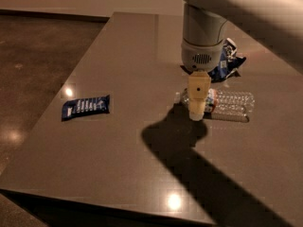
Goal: Knock water bottle over
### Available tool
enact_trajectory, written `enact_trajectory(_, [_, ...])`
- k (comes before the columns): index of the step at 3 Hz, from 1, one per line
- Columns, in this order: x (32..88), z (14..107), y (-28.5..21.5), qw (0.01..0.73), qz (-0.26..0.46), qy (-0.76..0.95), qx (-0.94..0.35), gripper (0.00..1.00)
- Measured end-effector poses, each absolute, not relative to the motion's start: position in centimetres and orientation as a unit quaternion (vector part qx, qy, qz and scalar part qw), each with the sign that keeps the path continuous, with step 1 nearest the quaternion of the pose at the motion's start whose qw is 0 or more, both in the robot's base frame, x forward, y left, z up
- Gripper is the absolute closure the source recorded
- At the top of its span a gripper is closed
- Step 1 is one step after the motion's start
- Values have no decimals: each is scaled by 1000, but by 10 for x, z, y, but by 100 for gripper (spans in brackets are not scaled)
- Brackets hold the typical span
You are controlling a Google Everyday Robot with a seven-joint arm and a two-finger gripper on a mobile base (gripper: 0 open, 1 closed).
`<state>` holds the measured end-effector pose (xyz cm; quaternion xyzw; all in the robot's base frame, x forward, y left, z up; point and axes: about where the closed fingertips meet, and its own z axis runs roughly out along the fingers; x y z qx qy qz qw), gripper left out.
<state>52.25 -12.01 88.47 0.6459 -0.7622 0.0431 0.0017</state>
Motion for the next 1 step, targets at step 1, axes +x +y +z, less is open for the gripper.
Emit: enact_trajectory(1, [523,885,-120,2,43,-762,646,0])
